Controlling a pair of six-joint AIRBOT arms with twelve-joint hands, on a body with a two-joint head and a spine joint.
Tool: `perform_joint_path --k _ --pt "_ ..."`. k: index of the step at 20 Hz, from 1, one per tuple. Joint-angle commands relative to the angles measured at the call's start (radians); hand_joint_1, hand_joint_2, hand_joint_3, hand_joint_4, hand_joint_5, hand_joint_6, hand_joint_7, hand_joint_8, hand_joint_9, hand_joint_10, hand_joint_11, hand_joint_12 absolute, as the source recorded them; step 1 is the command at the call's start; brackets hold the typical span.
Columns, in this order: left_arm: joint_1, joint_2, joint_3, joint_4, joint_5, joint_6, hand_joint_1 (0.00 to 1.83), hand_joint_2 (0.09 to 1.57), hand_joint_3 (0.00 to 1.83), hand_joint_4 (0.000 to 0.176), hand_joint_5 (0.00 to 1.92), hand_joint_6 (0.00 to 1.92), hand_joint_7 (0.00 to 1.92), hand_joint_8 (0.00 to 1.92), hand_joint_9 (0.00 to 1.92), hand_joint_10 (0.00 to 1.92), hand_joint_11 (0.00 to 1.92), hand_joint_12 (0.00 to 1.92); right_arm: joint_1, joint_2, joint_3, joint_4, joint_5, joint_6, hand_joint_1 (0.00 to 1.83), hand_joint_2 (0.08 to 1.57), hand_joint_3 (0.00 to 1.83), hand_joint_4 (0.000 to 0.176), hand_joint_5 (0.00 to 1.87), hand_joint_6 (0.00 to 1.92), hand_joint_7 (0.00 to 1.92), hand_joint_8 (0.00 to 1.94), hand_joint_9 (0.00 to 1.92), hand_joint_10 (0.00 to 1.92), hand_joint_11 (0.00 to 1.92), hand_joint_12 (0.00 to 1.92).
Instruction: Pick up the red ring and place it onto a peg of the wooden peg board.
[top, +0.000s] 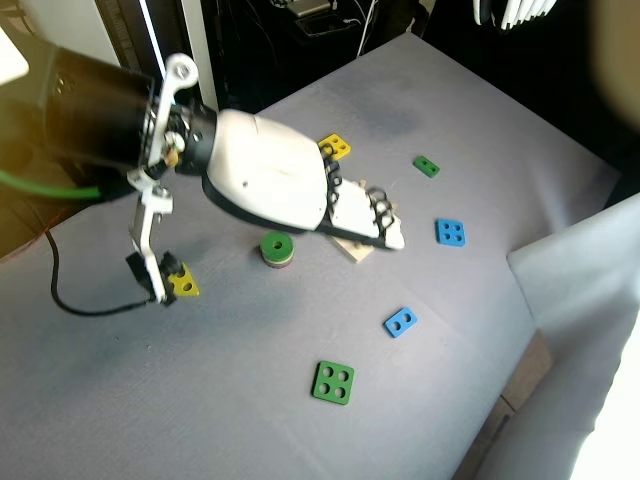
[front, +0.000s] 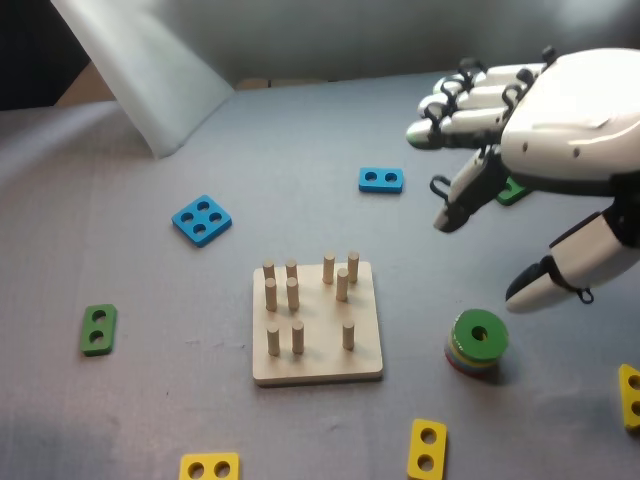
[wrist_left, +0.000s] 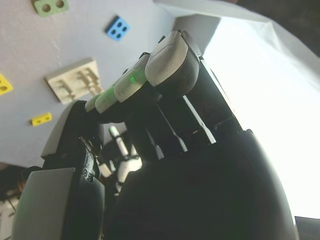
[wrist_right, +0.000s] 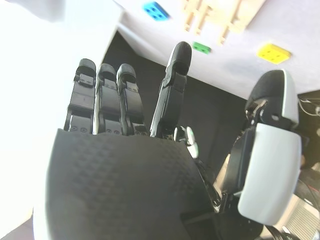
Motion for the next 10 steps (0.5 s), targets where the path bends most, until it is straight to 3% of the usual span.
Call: perform_joint_path --k 1,10 --pt "-0.008 0.002 0.007 -0.034 -0.007 0.006 0.64 1.53 0.0 0.0 1.03 1.92 1.22 1.92 1.25 1.92 1.31 1.92 0.0 -0.011 0.002 0.013 0.04 -0.018 0.75 0.8 0.0 0.176 0.82 0.02 0.14 0.01 0.0 0.0 0.0 0.0" --pt "-0.008 0.004 0.005 -0.033 -0.007 0.006 0.69 1.52 0.0 0.0 1.0 1.92 1.19 1.92 1.24 1.92 1.3 1.92 -0.072 -0.1 0.067 0.013 0.022 -0.039 0.77 0.8 0.0 0.173 0.85 0.02 0.21 0.01 0.0 0.0 0.0 0.0"
